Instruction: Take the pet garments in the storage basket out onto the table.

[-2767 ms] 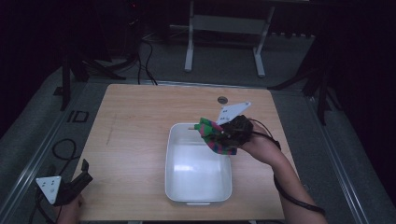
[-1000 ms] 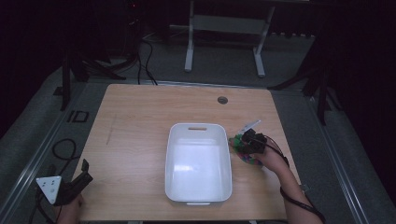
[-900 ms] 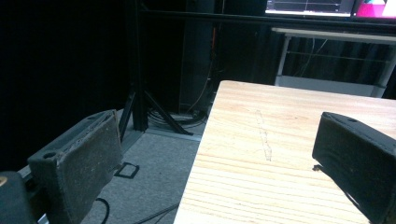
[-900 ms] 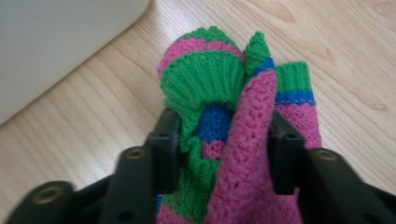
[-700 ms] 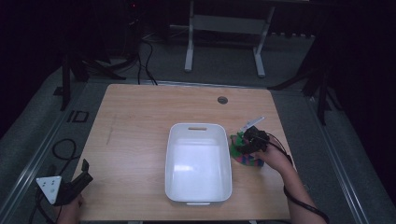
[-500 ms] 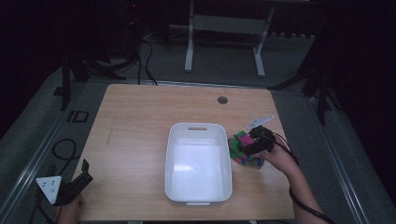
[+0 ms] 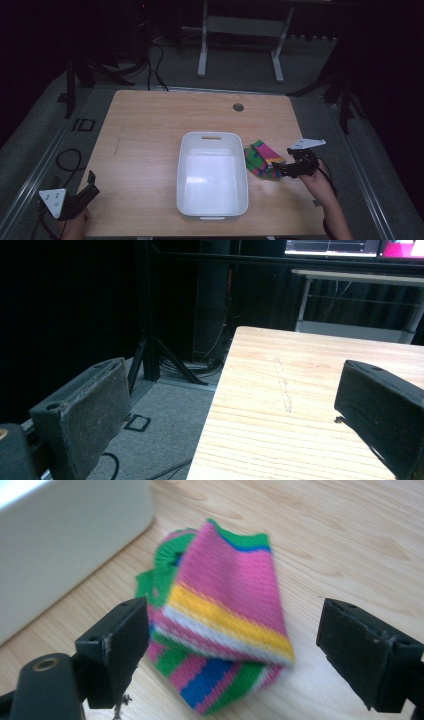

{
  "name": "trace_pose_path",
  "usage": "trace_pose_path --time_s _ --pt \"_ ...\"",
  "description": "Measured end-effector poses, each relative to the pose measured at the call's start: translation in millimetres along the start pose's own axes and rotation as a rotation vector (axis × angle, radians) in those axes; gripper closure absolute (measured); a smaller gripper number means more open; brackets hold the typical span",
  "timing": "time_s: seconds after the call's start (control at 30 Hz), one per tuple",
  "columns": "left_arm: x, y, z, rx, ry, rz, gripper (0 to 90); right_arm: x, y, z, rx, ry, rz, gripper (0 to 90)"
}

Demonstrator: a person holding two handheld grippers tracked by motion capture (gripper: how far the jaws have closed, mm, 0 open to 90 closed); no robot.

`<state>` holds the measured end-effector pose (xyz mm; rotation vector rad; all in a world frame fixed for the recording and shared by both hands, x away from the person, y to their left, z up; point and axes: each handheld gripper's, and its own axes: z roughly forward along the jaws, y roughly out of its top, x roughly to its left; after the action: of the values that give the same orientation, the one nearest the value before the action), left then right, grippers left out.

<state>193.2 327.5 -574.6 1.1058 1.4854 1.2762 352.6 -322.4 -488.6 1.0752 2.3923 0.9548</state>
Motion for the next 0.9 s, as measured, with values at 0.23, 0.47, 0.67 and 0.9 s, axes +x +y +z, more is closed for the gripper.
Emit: trace_pose_path --time_s 0.23,0.47,0.67,0.9 --pt "-0.1 0.0 -0.1 0.000 0.001 0.002 1.8 -6.8 -32.8 -11.6 -0.082 -0.062 0.058 13.4" --pt "0.1 0.0 0.0 0.000 0.000 -0.002 1.8 -10.6 -64.0 -16.0 -0.097 -0.156 0.152 13.2" --pt "0.1 0.0 0.1 0.000 0.002 -0.003 1.9 -8.0 -88.3 -17.5 -0.143 -0.215 0.190 13.2" --pt "0.0 0.1 0.1 0.001 0.003 -0.003 1.9 -2.5 -108.1 -23.7 -0.214 -0.290 0.245 13.2"
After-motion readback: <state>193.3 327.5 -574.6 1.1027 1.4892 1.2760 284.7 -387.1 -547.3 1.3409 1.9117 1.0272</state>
